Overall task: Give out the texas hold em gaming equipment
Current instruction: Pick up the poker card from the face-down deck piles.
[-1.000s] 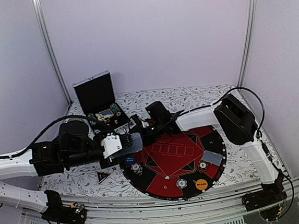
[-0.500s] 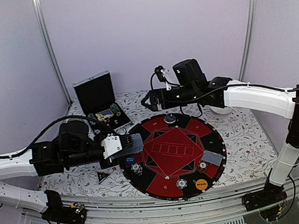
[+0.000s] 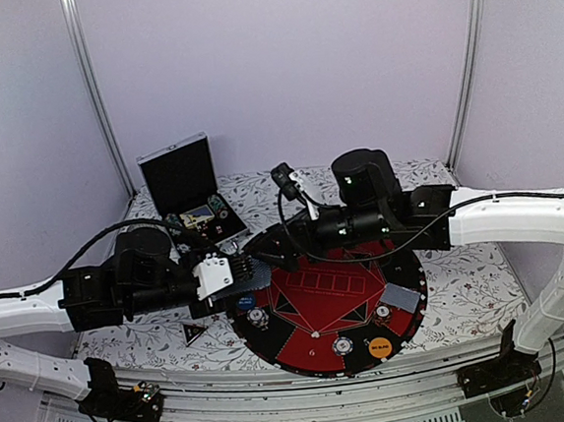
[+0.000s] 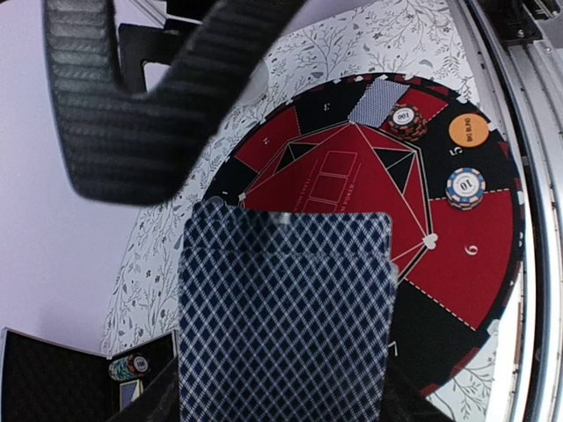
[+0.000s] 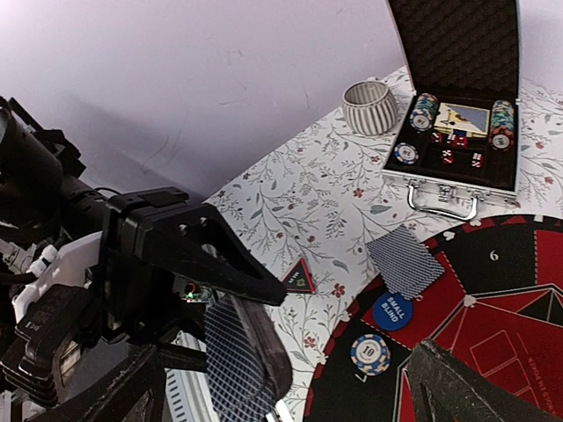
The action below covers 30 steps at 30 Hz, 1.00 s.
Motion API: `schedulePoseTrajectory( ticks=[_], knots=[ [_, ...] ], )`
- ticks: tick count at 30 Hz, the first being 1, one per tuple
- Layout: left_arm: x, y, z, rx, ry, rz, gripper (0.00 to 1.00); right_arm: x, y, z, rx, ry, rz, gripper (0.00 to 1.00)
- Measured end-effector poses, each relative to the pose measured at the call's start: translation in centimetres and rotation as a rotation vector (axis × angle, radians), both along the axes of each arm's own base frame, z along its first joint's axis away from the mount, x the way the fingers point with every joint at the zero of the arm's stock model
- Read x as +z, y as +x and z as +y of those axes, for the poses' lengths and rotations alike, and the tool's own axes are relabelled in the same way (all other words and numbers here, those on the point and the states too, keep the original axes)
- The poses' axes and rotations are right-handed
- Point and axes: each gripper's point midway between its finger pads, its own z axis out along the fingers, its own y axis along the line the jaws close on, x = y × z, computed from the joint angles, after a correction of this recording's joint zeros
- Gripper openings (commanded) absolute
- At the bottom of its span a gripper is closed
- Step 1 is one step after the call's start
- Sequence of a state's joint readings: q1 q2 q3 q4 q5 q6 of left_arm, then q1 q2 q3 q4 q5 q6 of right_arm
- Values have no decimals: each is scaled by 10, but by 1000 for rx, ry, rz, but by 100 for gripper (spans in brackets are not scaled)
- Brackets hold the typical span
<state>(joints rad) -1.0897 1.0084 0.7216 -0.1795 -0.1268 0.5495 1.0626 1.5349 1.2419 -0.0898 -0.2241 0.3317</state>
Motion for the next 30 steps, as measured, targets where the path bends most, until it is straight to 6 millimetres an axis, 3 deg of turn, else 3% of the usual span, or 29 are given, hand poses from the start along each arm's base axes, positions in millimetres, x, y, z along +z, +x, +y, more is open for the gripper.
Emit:
schedulePoseTrajectory(
  ticks=[5, 13, 30],
  knots=[
    [0, 0, 0, 2, 0, -1, 56, -17, -10, 17, 34, -7, 37, 97],
    [-1, 1, 1, 10, 6, -3, 56, -60, 1, 30, 3, -99, 84, 96],
    [-1, 2, 2, 14, 9, -4, 56, -53, 10, 12, -90, -149, 74, 94]
  ],
)
